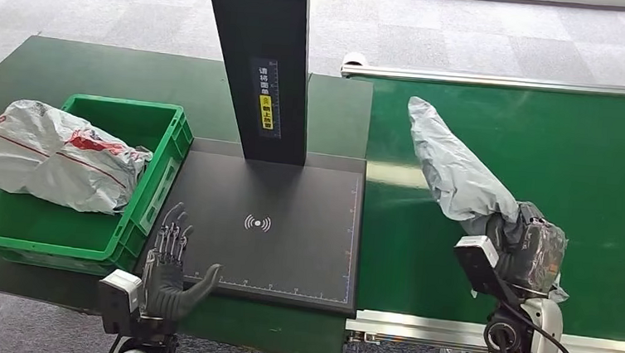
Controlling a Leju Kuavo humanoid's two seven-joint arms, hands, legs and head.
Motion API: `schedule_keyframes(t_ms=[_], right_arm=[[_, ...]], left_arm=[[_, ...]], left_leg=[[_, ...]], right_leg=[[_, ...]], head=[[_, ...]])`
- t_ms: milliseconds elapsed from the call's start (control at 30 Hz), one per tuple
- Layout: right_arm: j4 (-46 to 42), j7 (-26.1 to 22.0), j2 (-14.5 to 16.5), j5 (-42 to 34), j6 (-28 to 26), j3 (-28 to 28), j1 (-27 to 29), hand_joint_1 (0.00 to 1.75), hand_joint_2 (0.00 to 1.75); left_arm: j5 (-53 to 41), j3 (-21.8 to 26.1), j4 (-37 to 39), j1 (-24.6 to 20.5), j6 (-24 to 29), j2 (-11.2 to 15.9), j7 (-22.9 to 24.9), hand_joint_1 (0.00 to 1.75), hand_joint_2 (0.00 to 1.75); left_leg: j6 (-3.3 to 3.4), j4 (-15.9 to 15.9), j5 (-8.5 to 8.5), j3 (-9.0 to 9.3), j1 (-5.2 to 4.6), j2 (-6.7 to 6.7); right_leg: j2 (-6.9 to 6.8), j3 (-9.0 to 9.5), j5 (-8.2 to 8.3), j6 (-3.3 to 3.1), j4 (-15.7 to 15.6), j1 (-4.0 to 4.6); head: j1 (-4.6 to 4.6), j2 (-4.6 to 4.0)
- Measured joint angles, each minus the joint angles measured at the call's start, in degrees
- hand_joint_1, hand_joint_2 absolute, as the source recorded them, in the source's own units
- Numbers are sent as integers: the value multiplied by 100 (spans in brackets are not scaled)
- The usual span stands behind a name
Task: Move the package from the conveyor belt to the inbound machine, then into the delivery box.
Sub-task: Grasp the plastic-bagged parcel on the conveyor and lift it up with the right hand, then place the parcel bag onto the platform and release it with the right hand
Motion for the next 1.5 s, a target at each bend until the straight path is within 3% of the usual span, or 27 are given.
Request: schedule_keyframes(t_ms=[167,333,500,700,867,1133,1500], right_arm=[[-498,-24,62,-374,478,604,196,175,175],[-525,-22,95,-419,600,741,204,175,175],[-151,-24,438,-630,1080,1496,58,175,175],[-3,-28,495,-663,1105,1623,14,175,175],[259,-103,576,-850,1475,1784,-89,175,175],[1321,-433,1055,-1340,1820,2503,-707,175,175],[2003,-507,1893,-1886,2480,3870,-1390,175,175]], left_arm=[[-126,105,-79,-12,0,20,-7,0,175],[-165,136,-90,-25,-5,21,-6,0,175],[-437,365,-195,-142,-90,-13,68,0,175],[-455,428,-224,-150,-99,-20,79,0,175],[-528,513,-273,-154,-109,-65,125,0,175],[-714,686,-402,-164,-188,-228,216,0,175],[-716,984,-462,-311,69,-306,189,0,175]], left_leg=[[0,0,0,-1,0,1],[-1,0,1,0,0,2],[-2,0,3,0,1,-1],[-2,0,3,-1,1,-1],[-2,-1,3,1,2,4],[-4,-1,8,1,5,4],[-4,-2,8,-1,6,3]], right_leg=[[0,1,0,0,0,0],[0,1,0,0,0,0],[-1,1,0,0,1,2],[-1,0,0,0,1,1],[1,1,0,-1,1,3],[2,1,1,-2,4,7],[1,-3,0,-3,5,10]], head=[[1,0],[0,0],[1,0],[1,0],[1,0],[2,0],[2,0]])
